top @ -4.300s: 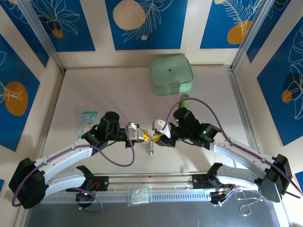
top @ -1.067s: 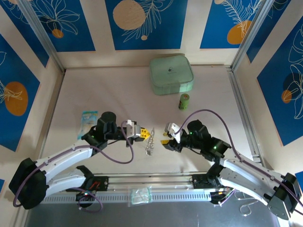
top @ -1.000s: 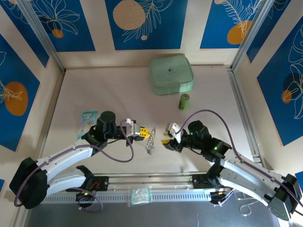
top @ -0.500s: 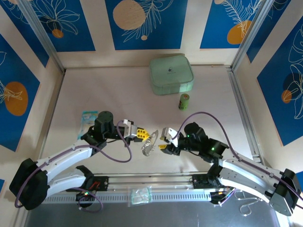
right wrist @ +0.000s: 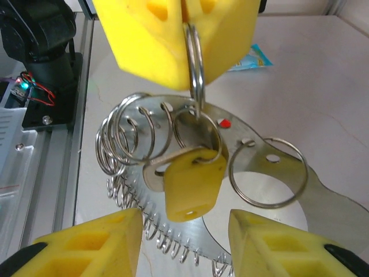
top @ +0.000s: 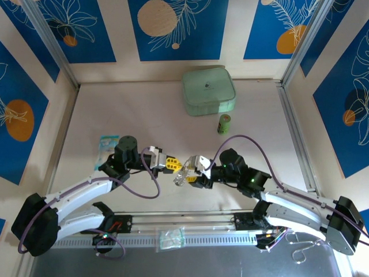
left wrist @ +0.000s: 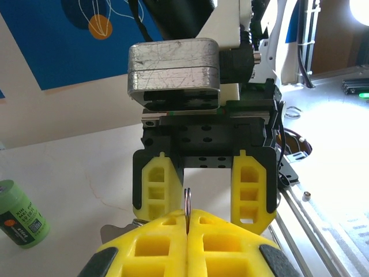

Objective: Put the keys on the keyring

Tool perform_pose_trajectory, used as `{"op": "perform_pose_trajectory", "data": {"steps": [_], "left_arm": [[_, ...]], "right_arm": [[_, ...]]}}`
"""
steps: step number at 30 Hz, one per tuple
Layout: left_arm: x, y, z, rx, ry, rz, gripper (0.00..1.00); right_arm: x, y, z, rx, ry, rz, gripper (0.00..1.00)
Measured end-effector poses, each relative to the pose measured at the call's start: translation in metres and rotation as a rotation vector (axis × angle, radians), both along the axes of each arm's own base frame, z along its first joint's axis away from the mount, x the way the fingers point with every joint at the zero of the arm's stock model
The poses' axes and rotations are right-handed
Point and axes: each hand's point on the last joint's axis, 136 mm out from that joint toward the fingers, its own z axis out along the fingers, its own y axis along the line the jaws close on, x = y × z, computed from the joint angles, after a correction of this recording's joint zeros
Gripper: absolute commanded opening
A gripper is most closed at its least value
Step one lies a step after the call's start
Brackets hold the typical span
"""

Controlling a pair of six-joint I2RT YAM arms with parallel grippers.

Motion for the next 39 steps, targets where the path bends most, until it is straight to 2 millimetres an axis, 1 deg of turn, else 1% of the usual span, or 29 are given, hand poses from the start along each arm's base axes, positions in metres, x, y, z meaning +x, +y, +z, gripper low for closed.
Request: {"op": "perform_pose_trajectory", "data": {"steps": [7,12,21,24,28,30,39], "left_arm": [[0.001,0.0,0.003,-0.018,0.013,0.004,0.0],[0.001,-0.001,0.005,-0.026,0.01,0.005,0.0],[0.002,0.0,0.005,-0.025,0.006,0.013,0.0],[0.003,0.0,0.005,-0.025,0.003,0.02,0.0],[0.003,0.001,0.006,-0.025,-0.003,0.027,0.0],[0.003,0.001,0.006,-0.023,-0.002,0.027,0.0],[0.007,0.001,0.0,0.0,-0.005,0.054,0.0]], "right_arm": [[0.003,0.007,0.01,0.038,-0.037,-0.008,0.45],[0.007,0.009,0.01,0.035,-0.056,-0.033,0.41],[0.013,0.007,0.012,0.025,-0.095,-0.068,0.13],[0.014,0.004,0.016,0.024,-0.118,-0.077,0.07],[0.015,0.001,0.023,0.017,-0.143,-0.086,0.02],[0.017,0.0,0.029,0.016,-0.154,-0.093,0.0],[0.021,-0.002,0.05,-0.004,-0.211,-0.094,0.0]]}}
